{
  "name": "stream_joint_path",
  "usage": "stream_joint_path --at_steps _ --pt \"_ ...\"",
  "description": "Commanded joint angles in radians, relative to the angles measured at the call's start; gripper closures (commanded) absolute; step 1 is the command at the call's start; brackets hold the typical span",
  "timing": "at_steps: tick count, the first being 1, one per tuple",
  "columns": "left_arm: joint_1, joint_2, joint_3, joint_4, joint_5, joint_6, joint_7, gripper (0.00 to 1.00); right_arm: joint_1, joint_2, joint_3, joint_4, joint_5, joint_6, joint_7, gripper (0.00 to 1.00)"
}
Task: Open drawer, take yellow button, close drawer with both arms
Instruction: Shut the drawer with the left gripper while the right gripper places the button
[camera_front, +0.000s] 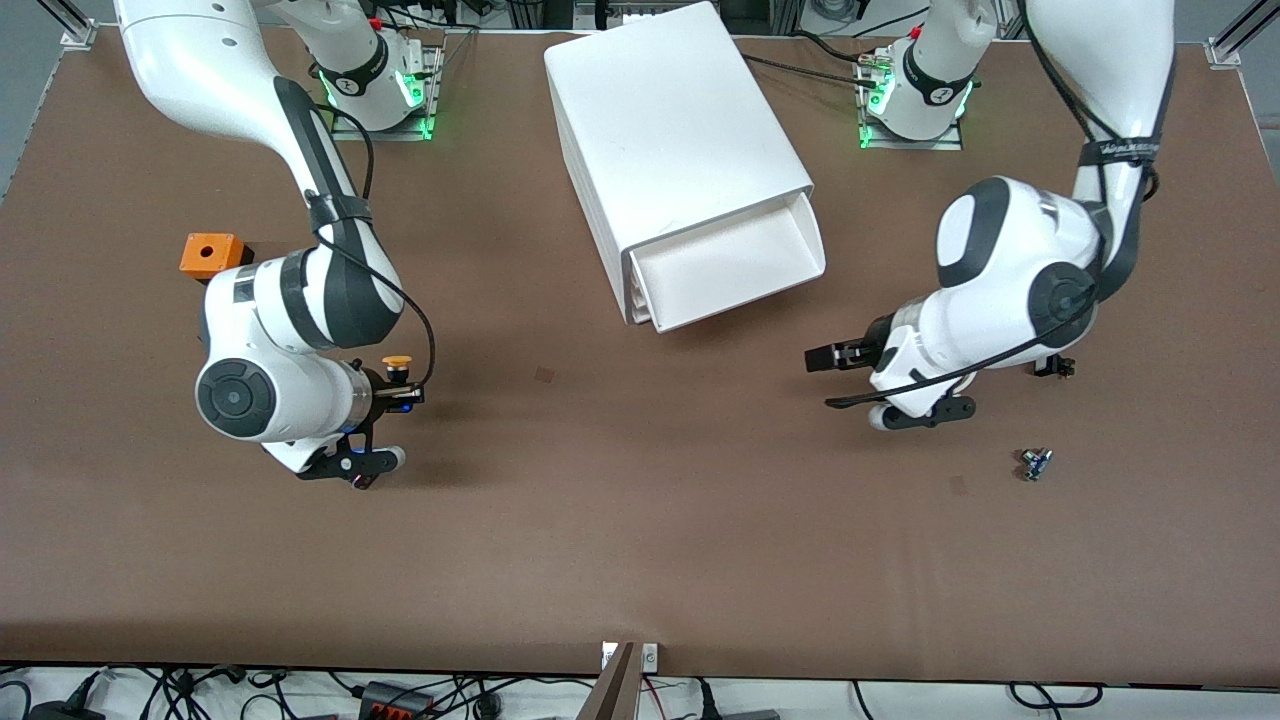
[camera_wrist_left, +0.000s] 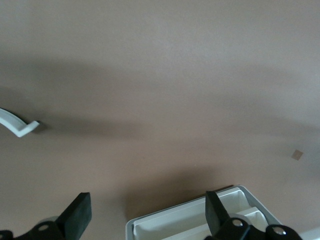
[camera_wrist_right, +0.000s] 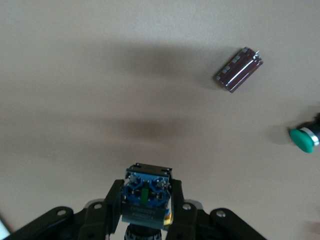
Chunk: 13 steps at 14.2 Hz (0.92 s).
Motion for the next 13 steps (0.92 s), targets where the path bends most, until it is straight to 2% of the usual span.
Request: stream_joint_path --at_steps 1,4,8,13 --pt "-0.057 0.023 0.007 0.026 -0.012 0.002 -0.071 0.0 -0.019 -0.083 0.017 -0.193 -0.015 0.116 -0.007 1.0" --pt "-0.109 0.02 0.006 -0.011 -0.013 -0.007 -0.083 0.0 -0.021 -0.097 0.015 -0.302 -0.018 0.248 -0.019 1.0" --pt "-0.171 0.006 0.006 -0.04 -0.015 -0.001 -0.2 0.0 -0.037 -0.091 0.012 -0.365 -0.033 0.365 -0.084 1.0" --pt "-0.206 -0.064 -0.017 -0.16 -0.016 0.004 -0.203 0.0 -0.039 -0.084 0.012 -0.431 -0.035 0.465 -0.104 1.0"
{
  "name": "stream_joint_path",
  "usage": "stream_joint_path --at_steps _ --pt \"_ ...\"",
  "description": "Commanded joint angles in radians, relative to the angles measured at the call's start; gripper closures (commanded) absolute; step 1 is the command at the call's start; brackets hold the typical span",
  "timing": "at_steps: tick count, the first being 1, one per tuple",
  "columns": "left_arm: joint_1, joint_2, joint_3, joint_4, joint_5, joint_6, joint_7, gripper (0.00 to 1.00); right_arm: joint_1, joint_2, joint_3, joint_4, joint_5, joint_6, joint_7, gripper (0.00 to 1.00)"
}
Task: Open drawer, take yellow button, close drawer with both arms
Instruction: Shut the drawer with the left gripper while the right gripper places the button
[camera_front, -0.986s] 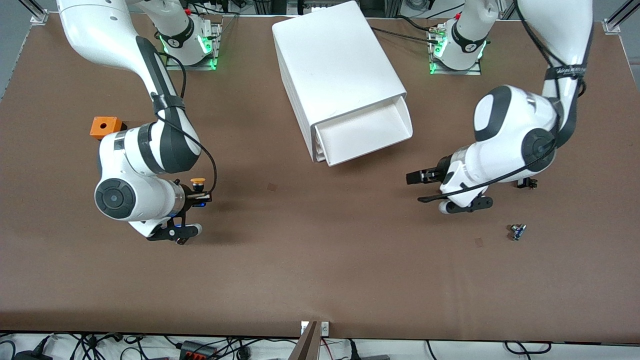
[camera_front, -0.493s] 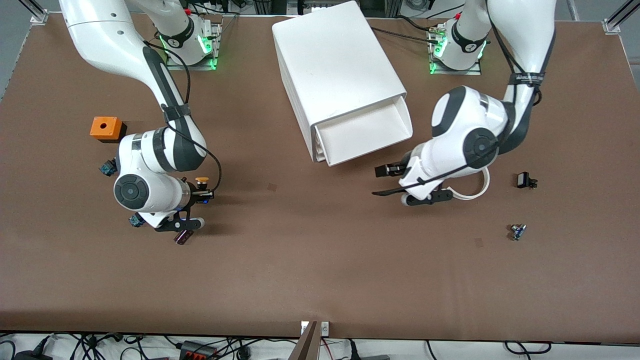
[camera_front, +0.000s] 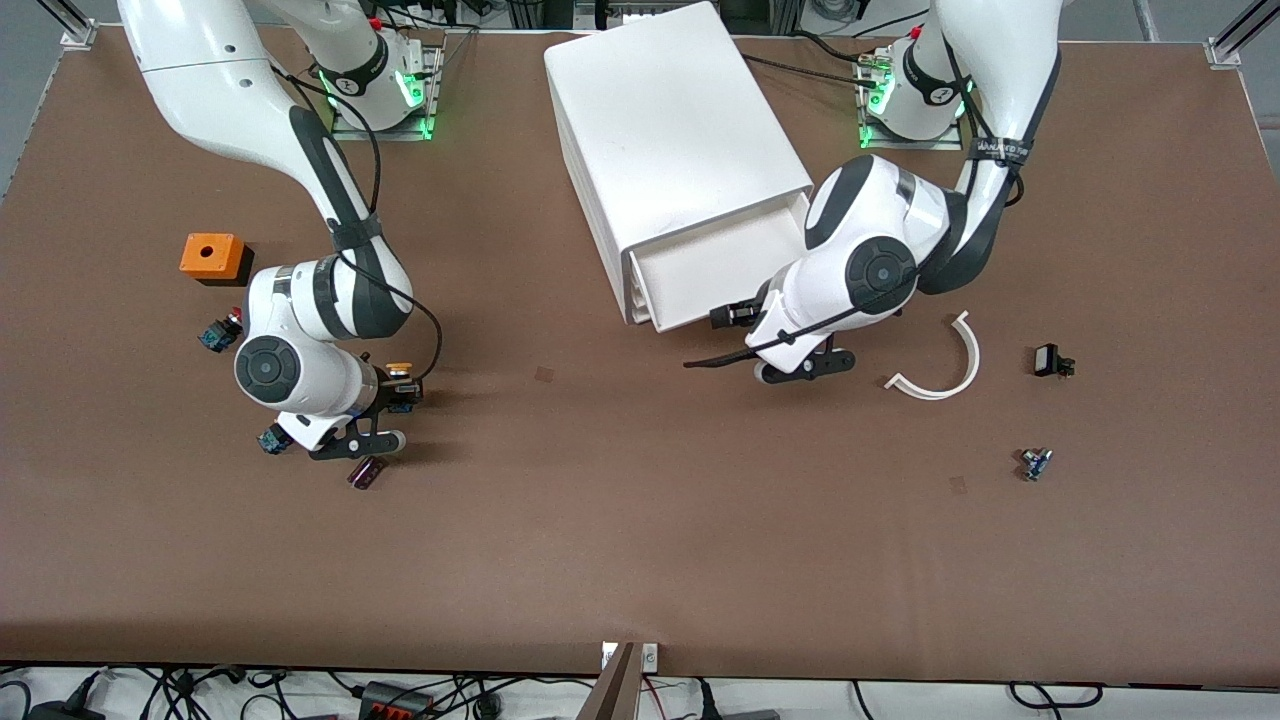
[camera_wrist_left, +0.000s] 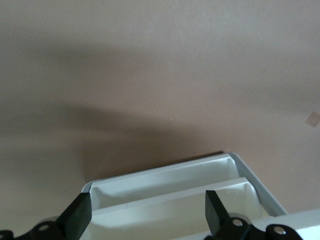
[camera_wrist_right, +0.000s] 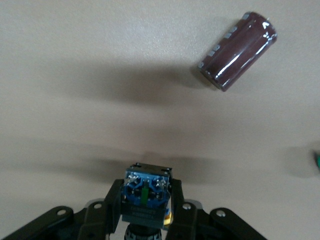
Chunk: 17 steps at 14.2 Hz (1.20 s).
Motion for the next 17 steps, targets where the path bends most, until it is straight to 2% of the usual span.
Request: stream_joint_path --at_steps 1,3,4,6,8,13,17 --pt "-0.003 -0.083 -0.037 -0.097 -0.024 0.001 -0.009 0.0 -0.01 -0.038 0.013 -0.075 -0.016 0.057 -0.023 1.0" --pt "-0.002 -0.107 -0.046 -0.116 -0.028 -0.011 -0.017 0.0 -0.011 -0.019 0.013 -0.082 -0.016 0.08 -0.023 1.0" --pt "-0.005 -0.115 -0.051 -0.137 -0.03 -0.011 -0.017 0.0 -0.01 -0.019 0.011 -0.08 -0.016 0.079 -0.022 0.89" --pt "0.001 -0.119 -0.095 -0.154 -0.03 -0.009 -0.018 0.0 -0.007 -0.034 0.009 -0.066 -0.013 0.073 -0.011 0.0" --pt "-0.002 -0.119 -0.1 -0.154 -0.03 -0.011 -0.025 0.0 -0.001 -0.062 0.005 -0.013 -0.01 0.006 -0.007 0.0" --pt "0.001 -0.119 -0.117 -0.151 -0.05 -0.023 -0.023 0.0 -0.001 -0.077 -0.035 0.232 -0.013 -0.293 0.004 0.0" --pt "0.063 -0.116 -0.106 -0.099 -0.034 -0.035 0.041 0.0 -0.005 -0.163 -0.102 0.299 -0.013 -0.416 0.001 0.0"
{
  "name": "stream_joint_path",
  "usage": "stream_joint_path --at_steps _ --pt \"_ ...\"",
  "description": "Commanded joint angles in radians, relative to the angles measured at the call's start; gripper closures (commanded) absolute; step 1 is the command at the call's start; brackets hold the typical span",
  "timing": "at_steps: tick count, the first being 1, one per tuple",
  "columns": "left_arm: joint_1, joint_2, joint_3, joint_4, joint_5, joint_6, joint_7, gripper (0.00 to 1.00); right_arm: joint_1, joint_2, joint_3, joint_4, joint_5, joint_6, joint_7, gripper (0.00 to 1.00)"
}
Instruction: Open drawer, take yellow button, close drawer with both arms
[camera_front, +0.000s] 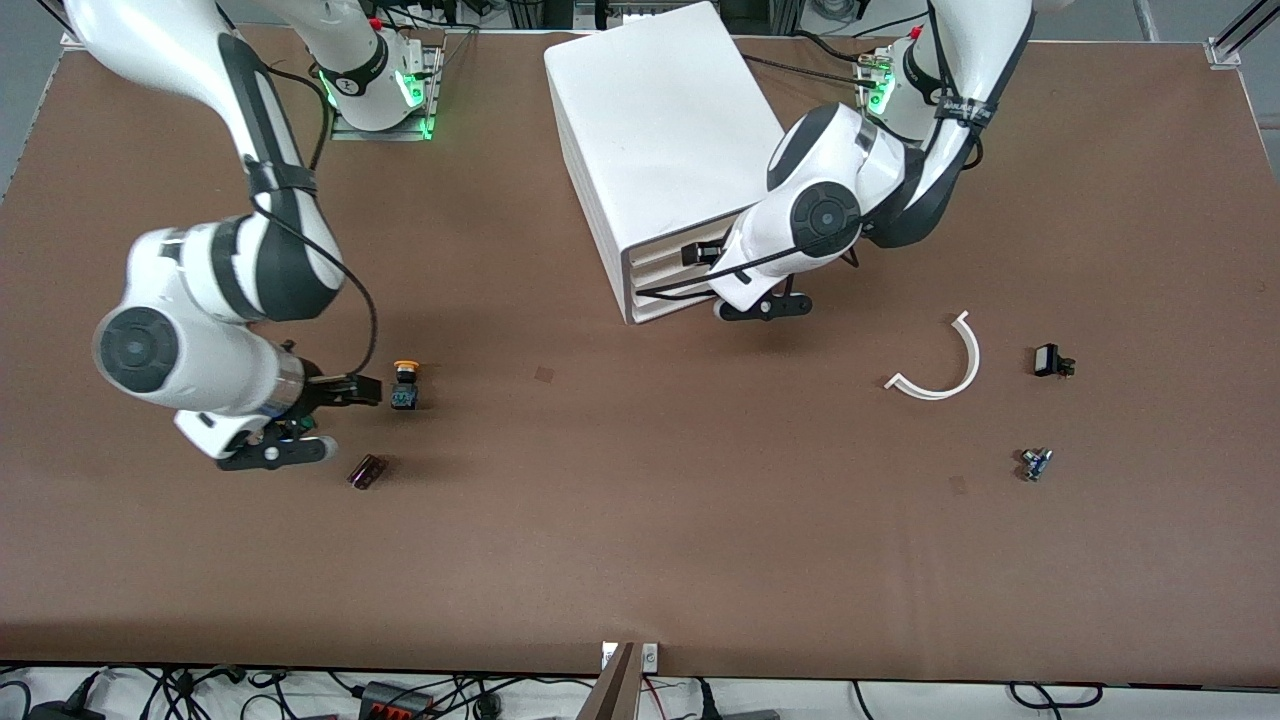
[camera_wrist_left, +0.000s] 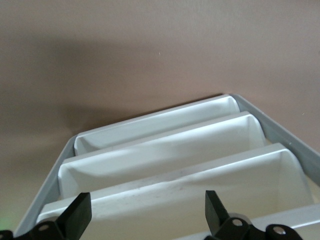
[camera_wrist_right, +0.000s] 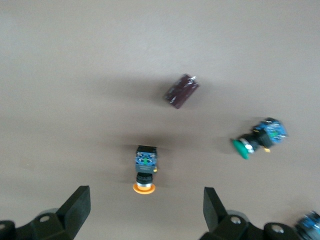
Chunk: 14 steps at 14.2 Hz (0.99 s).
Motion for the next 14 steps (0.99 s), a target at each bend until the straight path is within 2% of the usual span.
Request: stream_joint_path --at_steps 1,3,5,8,11,12,14 --pt "0.062 -0.021 0.007 0.046 -0.006 -0.051 0.086 0.0 -0.005 -0.081 -0.044 0.018 -0.012 -0.08 0.004 0.0" --pt "0.116 -0.015 0.002 0.157 0.167 -0.152 0.12 0.0 -0.006 -0.119 -0.07 0.023 -0.01 -0.121 -0.006 0.0" --pt "0.129 -0.003 0.008 0.257 0.264 -0.258 0.152 0.0 -0.009 -0.139 -0.098 0.078 -0.01 -0.176 -0.014 0.0" --pt "0.233 -0.009 0.015 0.331 0.281 -0.347 0.293 0.0 -0.015 -0.141 -0.128 0.144 -0.003 -0.216 -0.016 0.0" --pt "0.327 -0.012 0.015 0.453 0.371 -0.468 0.504 0.0 -0.018 -0.153 -0.168 0.153 0.002 -0.213 -0.02 0.0" --pt "0.341 -0.017 0.019 0.469 0.376 -0.481 0.577 0.0 -0.026 -0.156 -0.167 0.161 0.006 -0.203 -0.016 0.0" --pt "0.347 -0.091 0.073 0.448 0.379 -0.486 0.651 0.0 -0.081 -0.184 -0.13 0.164 0.016 -0.201 -0.023 0.0"
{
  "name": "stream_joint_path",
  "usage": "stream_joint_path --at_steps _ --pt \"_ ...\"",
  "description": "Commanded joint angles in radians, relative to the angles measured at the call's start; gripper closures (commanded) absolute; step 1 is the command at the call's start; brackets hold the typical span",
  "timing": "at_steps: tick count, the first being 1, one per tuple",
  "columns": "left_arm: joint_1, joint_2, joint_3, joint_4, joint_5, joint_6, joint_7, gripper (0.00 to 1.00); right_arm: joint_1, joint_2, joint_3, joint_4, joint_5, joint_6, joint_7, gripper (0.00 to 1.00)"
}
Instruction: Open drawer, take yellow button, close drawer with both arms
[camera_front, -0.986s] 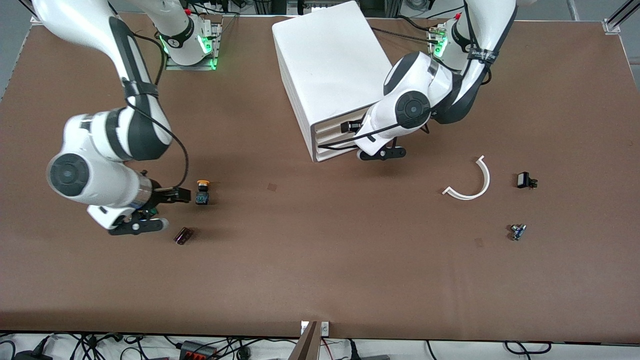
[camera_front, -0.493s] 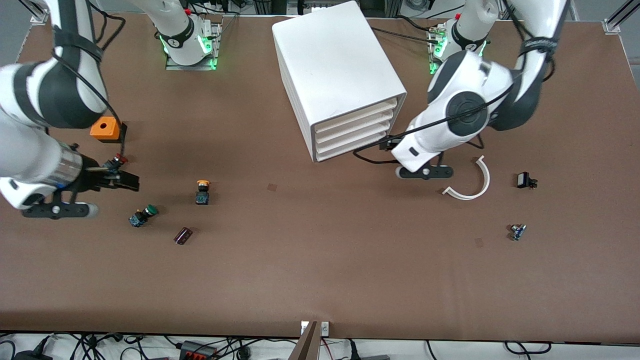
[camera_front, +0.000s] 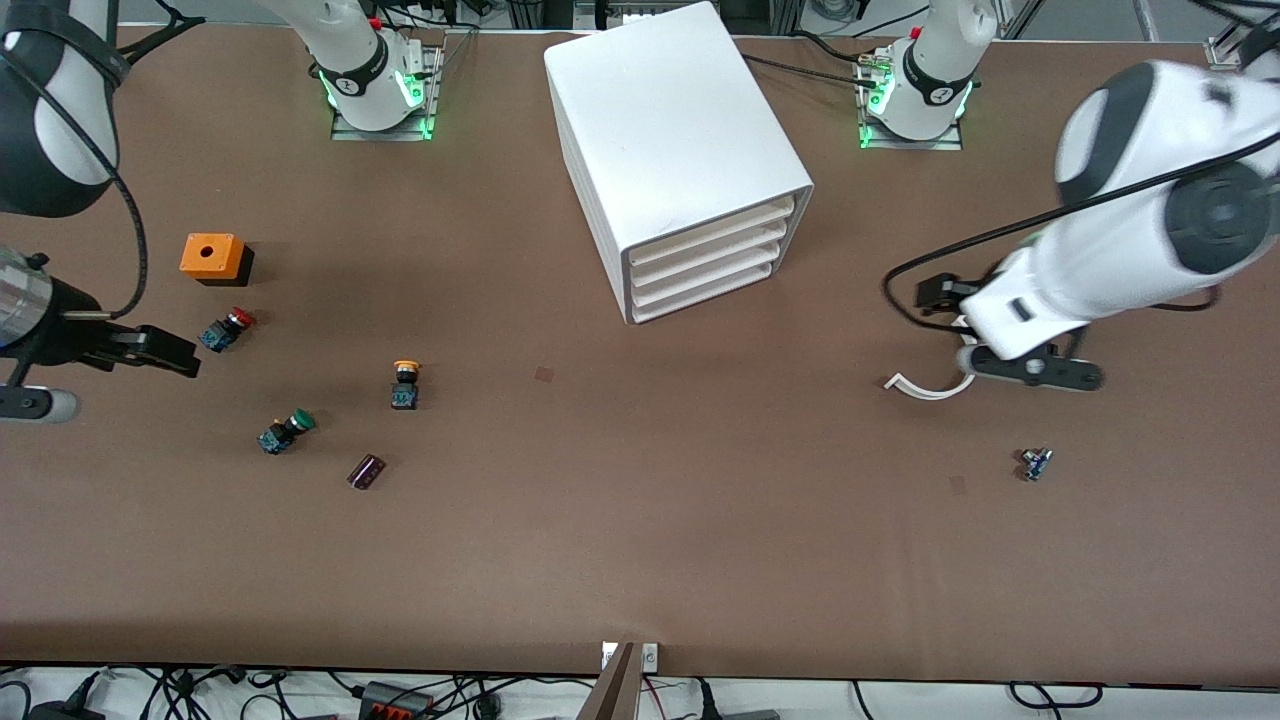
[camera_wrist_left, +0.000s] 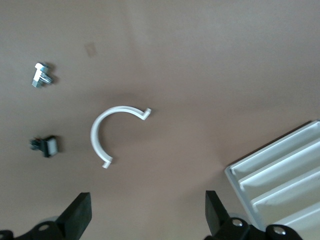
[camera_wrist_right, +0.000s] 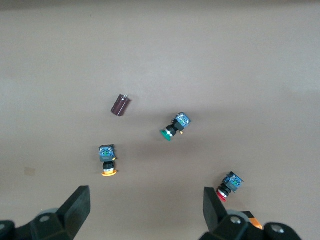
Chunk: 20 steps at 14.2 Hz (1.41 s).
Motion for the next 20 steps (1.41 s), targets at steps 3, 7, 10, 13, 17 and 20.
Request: stream_joint_path --at_steps 3,7,10,13,17,20 --pt "0.002 -0.191 0.087 -0.129 0.015 -0.005 0.176 0.0 -0.159 -0.069 0.129 -0.004 0.013 -0.022 -0.02 0.0" --pt "0.025 -0.393 0.12 -0.407 0.013 0.229 0.182 0.0 -0.241 -0.125 0.171 -0.083 0.005 -0.023 -0.038 0.0" --pt "0.043 -0.399 0.114 -0.407 0.013 0.233 0.186 0.0 -0.252 -0.136 0.185 -0.096 -0.012 -0.028 -0.052 0.0" --pt "0.056 -0.393 0.107 -0.4 0.013 0.23 0.177 0.0 -0.215 -0.149 0.186 -0.106 -0.094 -0.068 -0.038 0.0" --pt "0.076 -0.391 0.097 -0.4 0.013 0.23 0.188 0.0 -0.207 -0.223 0.18 -0.232 -0.105 -0.028 -0.038 0.0" --pt "0.076 -0.391 0.094 -0.4 0.013 0.23 0.188 0.0 -0.207 -0.289 0.177 -0.338 -0.102 0.026 -0.038 0.0"
